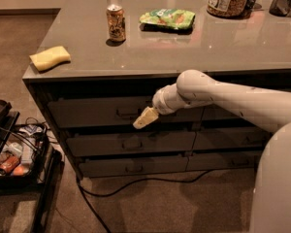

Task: Open top drawer

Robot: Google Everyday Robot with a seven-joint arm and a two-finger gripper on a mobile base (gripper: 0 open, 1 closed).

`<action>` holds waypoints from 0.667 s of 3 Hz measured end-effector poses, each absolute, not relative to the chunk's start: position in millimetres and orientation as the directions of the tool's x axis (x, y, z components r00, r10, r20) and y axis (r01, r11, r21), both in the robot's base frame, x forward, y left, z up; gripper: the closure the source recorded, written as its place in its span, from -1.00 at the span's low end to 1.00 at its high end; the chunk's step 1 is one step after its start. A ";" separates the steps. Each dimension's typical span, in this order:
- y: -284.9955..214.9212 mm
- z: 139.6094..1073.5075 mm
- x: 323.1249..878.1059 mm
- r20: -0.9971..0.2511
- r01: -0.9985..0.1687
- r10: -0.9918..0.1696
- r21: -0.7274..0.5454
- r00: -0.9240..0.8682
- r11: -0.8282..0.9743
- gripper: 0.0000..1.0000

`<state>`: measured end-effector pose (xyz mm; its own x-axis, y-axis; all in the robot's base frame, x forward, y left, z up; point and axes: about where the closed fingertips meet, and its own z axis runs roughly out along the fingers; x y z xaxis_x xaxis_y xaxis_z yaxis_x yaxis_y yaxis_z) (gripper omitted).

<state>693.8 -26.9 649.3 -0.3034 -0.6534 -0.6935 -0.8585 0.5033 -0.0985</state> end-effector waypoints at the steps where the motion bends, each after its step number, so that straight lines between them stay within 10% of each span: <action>1: -26.9 649.3 693.7 -0.694 -0.859 -0.653 -0.098 -0.303 0.503 -1.00; 2: -25.3 651.6 692.1 -0.717 -0.878 -0.635 -0.069 -0.287 0.474 -1.00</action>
Offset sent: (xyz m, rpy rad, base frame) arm -0.0034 -0.0011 0.0100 0.1088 0.0231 0.0919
